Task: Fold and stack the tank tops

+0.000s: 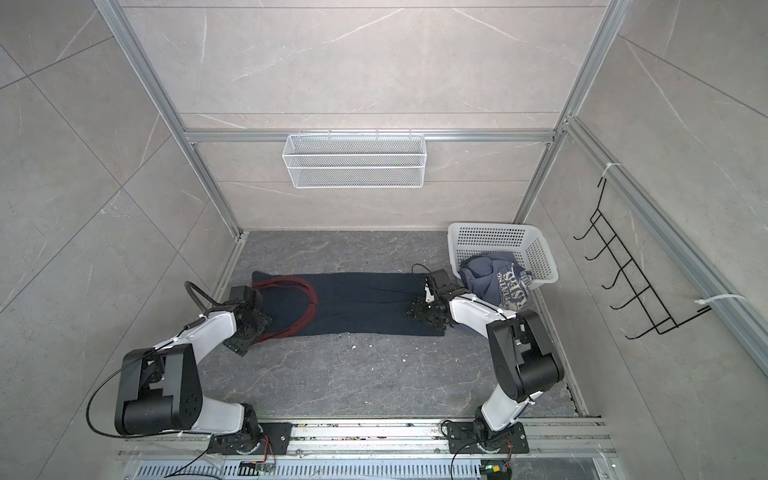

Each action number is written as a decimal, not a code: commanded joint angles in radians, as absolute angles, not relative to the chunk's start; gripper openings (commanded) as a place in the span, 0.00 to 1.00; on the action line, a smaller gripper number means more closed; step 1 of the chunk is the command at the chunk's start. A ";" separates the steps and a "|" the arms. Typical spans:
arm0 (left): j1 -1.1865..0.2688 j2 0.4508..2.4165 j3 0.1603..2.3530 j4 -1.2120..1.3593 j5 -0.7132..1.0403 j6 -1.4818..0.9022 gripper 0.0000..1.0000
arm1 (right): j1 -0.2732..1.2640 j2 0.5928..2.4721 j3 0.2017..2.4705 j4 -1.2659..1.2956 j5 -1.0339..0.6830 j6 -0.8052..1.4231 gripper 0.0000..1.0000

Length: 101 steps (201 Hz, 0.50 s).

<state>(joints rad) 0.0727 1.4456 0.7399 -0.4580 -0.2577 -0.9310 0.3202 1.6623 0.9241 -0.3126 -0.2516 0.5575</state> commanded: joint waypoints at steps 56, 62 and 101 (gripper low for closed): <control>0.055 1.402 0.716 -0.467 -0.230 -0.992 0.95 | 0.314 1.677 0.910 -0.300 -0.273 0.575 0.76; 0.054 1.392 0.702 -0.461 -0.233 -0.998 0.96 | 0.314 1.678 0.911 -0.299 -0.275 0.575 0.76; 0.056 1.404 0.687 -0.435 -0.238 -1.000 0.94 | 0.311 1.685 0.911 -0.296 -0.290 0.577 0.76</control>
